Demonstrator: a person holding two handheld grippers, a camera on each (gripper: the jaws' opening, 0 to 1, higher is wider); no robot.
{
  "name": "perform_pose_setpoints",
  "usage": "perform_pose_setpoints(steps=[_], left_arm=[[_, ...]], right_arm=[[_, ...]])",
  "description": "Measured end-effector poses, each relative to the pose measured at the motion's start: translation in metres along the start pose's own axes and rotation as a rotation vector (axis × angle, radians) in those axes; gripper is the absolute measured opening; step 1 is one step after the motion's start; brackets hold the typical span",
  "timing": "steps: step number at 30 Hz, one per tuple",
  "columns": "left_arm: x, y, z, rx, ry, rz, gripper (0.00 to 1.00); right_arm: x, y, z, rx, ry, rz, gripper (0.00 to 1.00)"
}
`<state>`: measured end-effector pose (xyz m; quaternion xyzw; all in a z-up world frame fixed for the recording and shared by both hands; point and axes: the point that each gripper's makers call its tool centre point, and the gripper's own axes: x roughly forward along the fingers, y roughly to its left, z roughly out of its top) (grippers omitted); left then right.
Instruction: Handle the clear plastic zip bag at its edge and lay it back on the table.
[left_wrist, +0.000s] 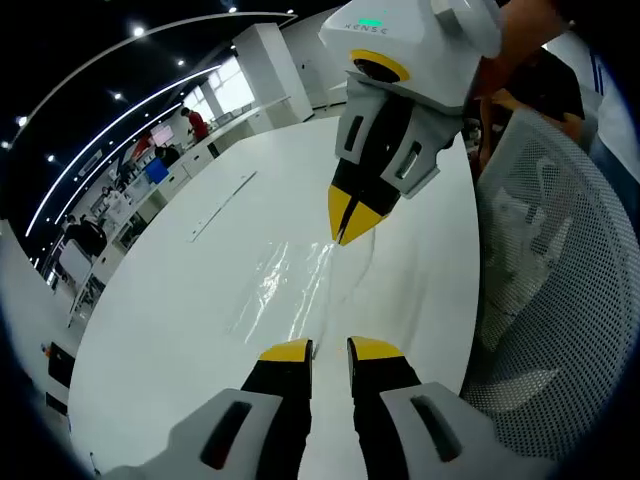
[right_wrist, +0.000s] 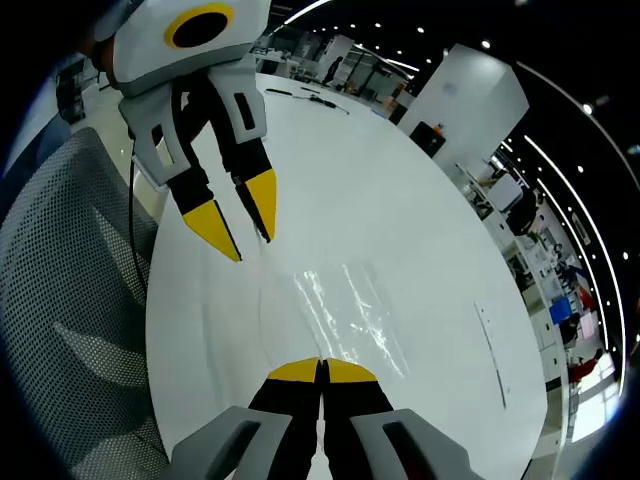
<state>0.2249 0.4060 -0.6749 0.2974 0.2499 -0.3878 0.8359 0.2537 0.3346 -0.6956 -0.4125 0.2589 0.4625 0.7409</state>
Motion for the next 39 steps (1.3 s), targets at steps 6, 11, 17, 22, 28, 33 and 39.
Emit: perform_pose_setpoints(steps=[6, 11, 17, 22, 28, 33, 39], left_arm=[[-0.003, -0.004, 0.016, 0.055, -0.022, 0.004, 0.12], [0.002, -0.01, 0.033, 0.116, -0.06, 0.001, 0.11], [0.021, -0.016, 0.035, 0.16, -0.048, -0.034, 0.12], [0.036, -0.011, 0.029, 0.275, 0.003, -0.017, 0.09], [0.04, -0.015, 0.023, 0.291, 0.019, -0.043, 0.0], [0.039, -0.019, 0.019, 0.274, 0.026, -0.059, 0.0], [0.042, -0.025, 0.01, 0.283, 0.043, -0.082, 0.0]], right_arm=[[0.004, -0.002, 0.004, 0.009, -0.005, 0.005, 0.0], [0.007, -0.002, 0.003, 0.003, -0.003, 0.012, 0.0], [0.005, -0.002, 0.008, -0.006, -0.009, 0.019, 0.0], [0.008, -0.004, 0.012, -0.007, -0.013, 0.019, 0.0], [0.012, -0.005, 0.014, 0.02, -0.014, 0.019, 0.0], [0.016, -0.005, 0.013, 0.047, -0.013, 0.022, 0.0], [0.022, -0.016, 0.014, 0.134, -0.027, 0.012, 0.0]])
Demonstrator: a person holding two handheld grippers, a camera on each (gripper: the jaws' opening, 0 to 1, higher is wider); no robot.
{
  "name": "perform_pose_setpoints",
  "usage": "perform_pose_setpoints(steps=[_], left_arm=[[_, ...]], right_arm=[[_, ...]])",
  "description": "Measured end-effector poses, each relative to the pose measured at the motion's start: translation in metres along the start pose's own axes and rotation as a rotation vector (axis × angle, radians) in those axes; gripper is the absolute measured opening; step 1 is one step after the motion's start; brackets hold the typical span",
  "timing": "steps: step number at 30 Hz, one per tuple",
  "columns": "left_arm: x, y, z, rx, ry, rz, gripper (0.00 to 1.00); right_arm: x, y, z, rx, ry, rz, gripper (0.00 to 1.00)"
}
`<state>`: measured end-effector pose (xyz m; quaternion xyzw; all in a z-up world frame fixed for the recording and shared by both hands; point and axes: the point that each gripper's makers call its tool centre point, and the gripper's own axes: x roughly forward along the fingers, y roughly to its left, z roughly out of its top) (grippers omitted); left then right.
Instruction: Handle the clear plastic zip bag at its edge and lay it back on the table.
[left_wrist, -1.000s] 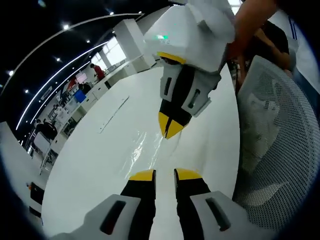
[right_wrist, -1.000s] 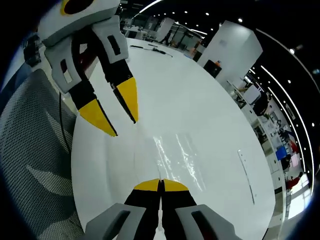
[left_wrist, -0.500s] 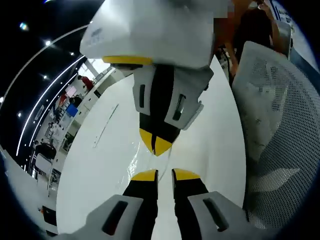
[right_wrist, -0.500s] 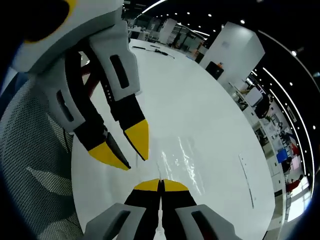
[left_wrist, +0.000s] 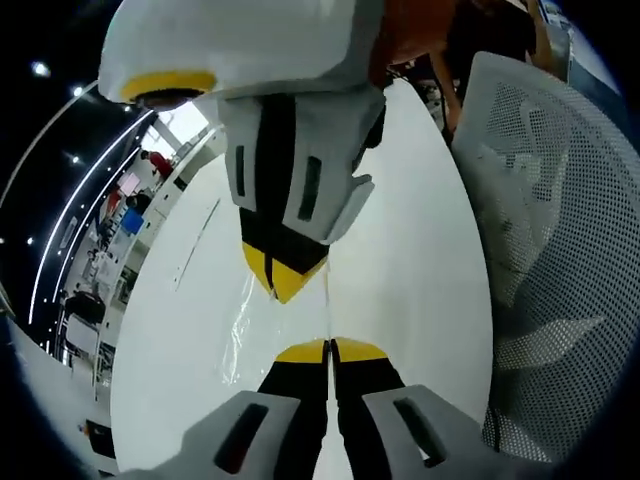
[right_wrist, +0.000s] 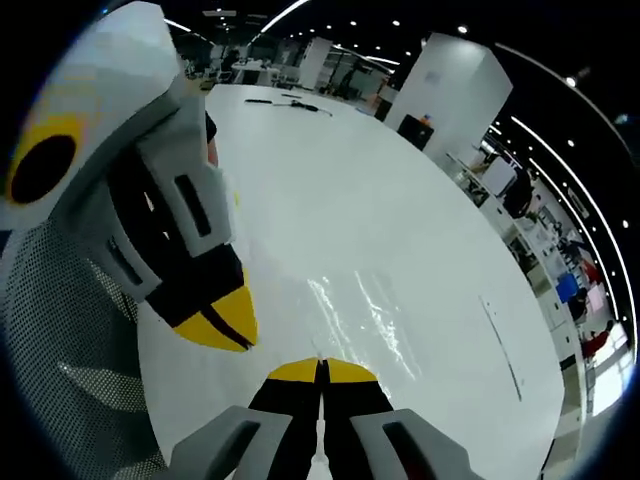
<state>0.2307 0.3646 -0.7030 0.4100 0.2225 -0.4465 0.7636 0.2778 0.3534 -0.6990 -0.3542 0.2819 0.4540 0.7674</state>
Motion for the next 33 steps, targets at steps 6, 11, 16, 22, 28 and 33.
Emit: perform_pose_setpoints(steps=[6, 11, 16, 22, 28, 33], left_arm=[[0.0, -0.007, 0.0, -0.007, 0.0, -0.02, 0.0], [0.005, -0.015, 0.0, -0.013, 0.001, -0.041, 0.0], [0.009, -0.022, 0.0, -0.021, 0.001, -0.056, 0.0], [0.009, -0.027, 0.002, -0.034, -0.006, -0.064, 0.0], [0.01, -0.03, 0.001, -0.042, -0.005, -0.063, 0.0], [0.011, -0.03, -0.001, -0.045, -0.001, -0.063, 0.0]], right_arm=[[0.003, -0.014, 0.003, 0.051, -0.015, -0.021, 0.0], [0.003, -0.024, 0.002, 0.112, -0.024, -0.036, 0.0], [0.003, -0.029, 0.002, 0.126, -0.025, -0.047, 0.0], [0.001, -0.034, 0.005, 0.126, -0.027, -0.058, 0.0], [0.0, -0.035, 0.008, 0.115, -0.027, -0.058, 0.0], [-0.002, -0.035, 0.008, 0.112, -0.026, -0.057, 0.0]])
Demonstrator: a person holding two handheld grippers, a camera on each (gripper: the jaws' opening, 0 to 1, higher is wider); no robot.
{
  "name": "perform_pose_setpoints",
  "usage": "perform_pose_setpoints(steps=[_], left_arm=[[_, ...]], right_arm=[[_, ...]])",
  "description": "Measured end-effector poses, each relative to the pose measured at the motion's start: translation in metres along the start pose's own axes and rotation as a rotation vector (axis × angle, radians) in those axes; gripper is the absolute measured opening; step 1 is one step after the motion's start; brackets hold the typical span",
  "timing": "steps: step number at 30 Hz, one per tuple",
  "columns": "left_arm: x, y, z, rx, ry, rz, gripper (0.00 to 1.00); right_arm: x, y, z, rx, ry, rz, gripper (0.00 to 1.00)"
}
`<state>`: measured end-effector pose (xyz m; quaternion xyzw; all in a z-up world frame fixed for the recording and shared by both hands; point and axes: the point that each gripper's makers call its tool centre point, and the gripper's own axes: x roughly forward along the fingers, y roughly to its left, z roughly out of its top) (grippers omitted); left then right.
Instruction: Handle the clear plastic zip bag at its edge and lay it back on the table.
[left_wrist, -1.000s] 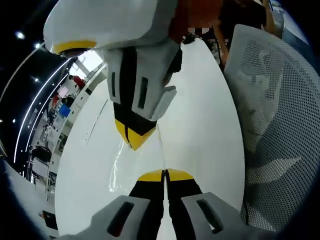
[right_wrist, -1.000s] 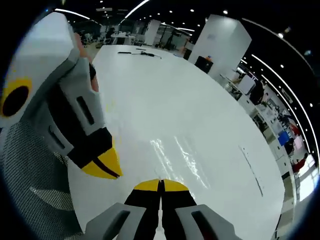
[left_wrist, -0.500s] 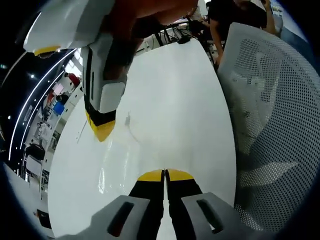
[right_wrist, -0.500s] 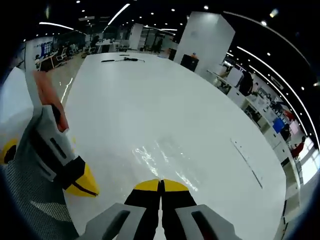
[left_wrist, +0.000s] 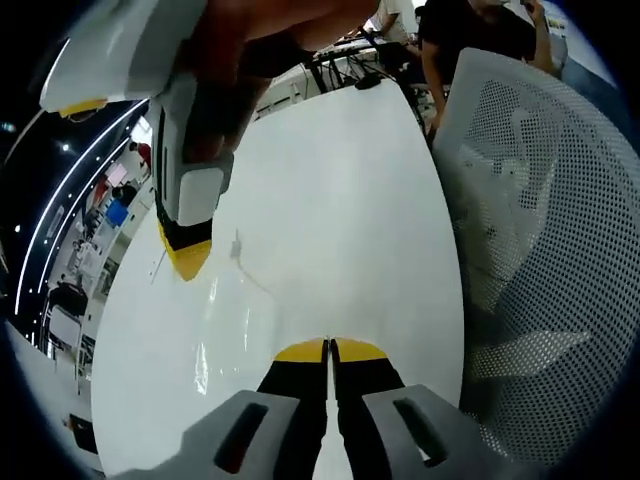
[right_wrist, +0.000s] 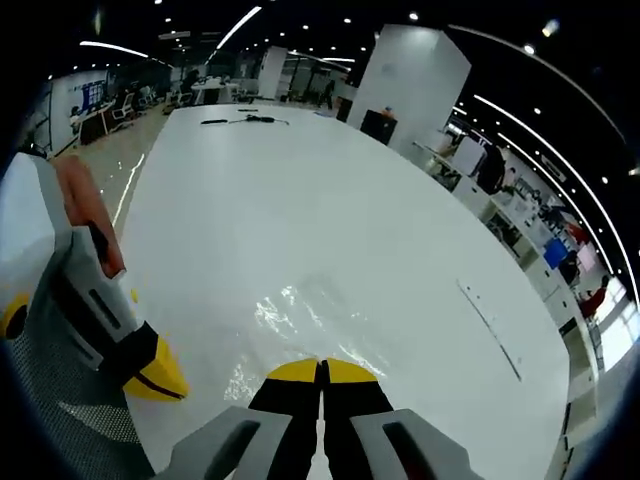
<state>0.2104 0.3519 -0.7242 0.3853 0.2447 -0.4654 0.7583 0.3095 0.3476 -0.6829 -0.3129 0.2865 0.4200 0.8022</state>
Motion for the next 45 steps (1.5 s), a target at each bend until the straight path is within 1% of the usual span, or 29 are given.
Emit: perform_pose_setpoints(steps=[9, 13, 16, 21, 29, 32, 35, 38, 42, 44, 45], left_arm=[[-0.003, 0.003, -0.002, -0.015, 0.002, 0.008, 0.0], [-0.002, 0.011, -0.005, -0.055, -0.004, 0.021, 0.0], [-0.002, 0.015, -0.007, -0.075, -0.003, 0.031, 0.0], [-0.004, 0.024, -0.008, -0.095, -0.003, 0.052, 0.0], [-0.011, 0.035, -0.007, -0.117, -0.005, 0.071, 0.0], [-0.011, 0.038, -0.009, -0.127, -0.003, 0.072, 0.0], [-0.007, 0.042, -0.014, -0.141, 0.003, 0.075, 0.0], [-0.003, 0.043, -0.017, -0.144, 0.006, 0.072, 0.0], [0.003, 0.046, -0.022, -0.142, 0.011, 0.064, 0.0], [0.005, 0.047, -0.023, -0.146, 0.017, 0.063, 0.0], [0.006, 0.047, -0.023, -0.146, 0.019, 0.063, 0.0]], right_arm=[[0.002, 0.001, 0.001, -0.008, -0.005, 0.009, 0.0], [0.003, 0.005, 0.0, -0.042, 0.001, 0.02, 0.0], [0.003, 0.005, 0.0, -0.037, 0.0, 0.024, 0.0], [0.0, 0.015, -0.001, -0.067, -0.003, 0.04, 0.0], [0.005, 0.02, -0.001, -0.083, 0.0, 0.062, 0.0], [0.009, 0.026, -0.007, -0.086, 0.011, 0.079, 0.0], [0.009, 0.03, -0.009, -0.083, 0.017, 0.087, 0.0], [0.013, 0.036, -0.014, -0.077, 0.028, 0.098, 0.0], [0.005, 0.042, -0.018, -0.077, 0.04, 0.112, 0.0], [0.006, 0.043, -0.019, -0.068, 0.042, 0.118, 0.0], [0.003, 0.044, -0.021, -0.067, 0.041, 0.119, 0.0]])
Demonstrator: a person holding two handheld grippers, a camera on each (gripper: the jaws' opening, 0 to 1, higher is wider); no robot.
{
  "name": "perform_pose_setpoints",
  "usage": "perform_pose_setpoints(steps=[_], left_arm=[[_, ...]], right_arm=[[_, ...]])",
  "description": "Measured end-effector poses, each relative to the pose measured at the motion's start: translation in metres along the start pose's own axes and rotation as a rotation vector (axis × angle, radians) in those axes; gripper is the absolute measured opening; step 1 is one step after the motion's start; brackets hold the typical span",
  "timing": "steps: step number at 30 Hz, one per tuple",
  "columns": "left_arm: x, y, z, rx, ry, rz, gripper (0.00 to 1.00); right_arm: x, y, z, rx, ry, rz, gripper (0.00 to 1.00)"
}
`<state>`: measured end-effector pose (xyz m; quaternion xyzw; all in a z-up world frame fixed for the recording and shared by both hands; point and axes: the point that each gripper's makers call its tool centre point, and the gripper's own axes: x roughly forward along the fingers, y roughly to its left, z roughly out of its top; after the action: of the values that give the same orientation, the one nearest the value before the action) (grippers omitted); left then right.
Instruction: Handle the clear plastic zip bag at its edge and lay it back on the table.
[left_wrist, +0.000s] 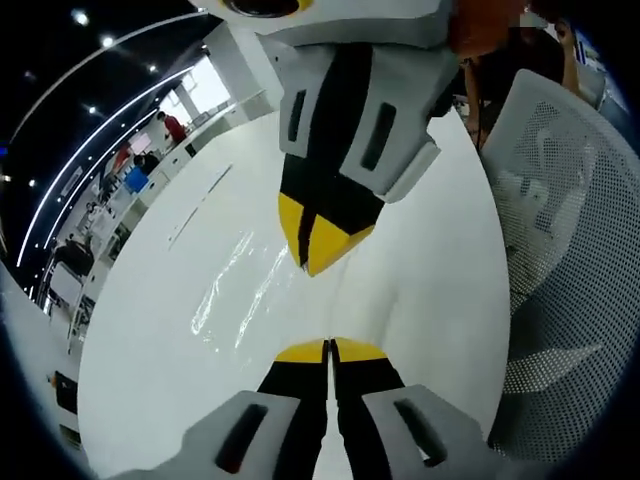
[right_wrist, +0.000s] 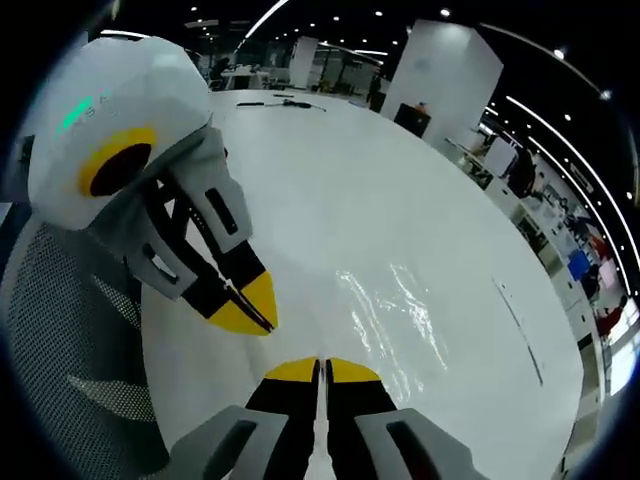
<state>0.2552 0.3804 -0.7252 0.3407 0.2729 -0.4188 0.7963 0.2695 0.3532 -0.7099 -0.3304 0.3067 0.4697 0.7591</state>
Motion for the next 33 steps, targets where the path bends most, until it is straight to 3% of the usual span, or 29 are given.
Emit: perform_pose_setpoints(steps=[10, 19, 28, 33], left_arm=[[0.017, 0.001, -0.005, 0.001, 0.033, -0.01, 0.0], [0.033, 0.003, -0.008, -0.027, 0.059, -0.018, 0.0], [0.042, 0.0, -0.017, -0.042, 0.093, -0.047, 0.01], [0.039, -0.001, -0.012, -0.077, 0.088, -0.052, 0.05]], right_arm=[[-0.008, 0.004, -0.011, 0.04, -0.007, -0.009, 0.04], [-0.01, 0.013, -0.031, 0.103, 0.003, -0.015, 0.05], [-0.009, 0.008, -0.031, 0.184, -0.022, -0.038, 0.04], [-0.009, 0.003, -0.032, 0.216, -0.031, -0.048, 0.04]])
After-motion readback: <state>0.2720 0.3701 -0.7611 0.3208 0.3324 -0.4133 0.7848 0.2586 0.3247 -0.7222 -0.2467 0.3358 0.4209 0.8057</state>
